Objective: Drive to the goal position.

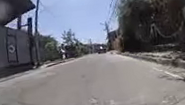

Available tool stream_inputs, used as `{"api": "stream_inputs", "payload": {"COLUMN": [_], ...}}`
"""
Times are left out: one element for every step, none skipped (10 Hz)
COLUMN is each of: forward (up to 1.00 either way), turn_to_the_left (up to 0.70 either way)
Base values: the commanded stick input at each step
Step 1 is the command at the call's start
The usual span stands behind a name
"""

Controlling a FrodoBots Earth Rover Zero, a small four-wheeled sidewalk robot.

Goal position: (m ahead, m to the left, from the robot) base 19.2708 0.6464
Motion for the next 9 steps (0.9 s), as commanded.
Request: {"api": "stream_inputs", "payload": {"forward": [1.00, 1.00, 1.00, 1.00, 1.00, 1.00, 1.00, 1.00, 1.00], "turn_to_the_left": [-0.39, -0.39, -0.39, -0.39, -0.05, 0.01, 0.01, 0.01, 0.01]}}
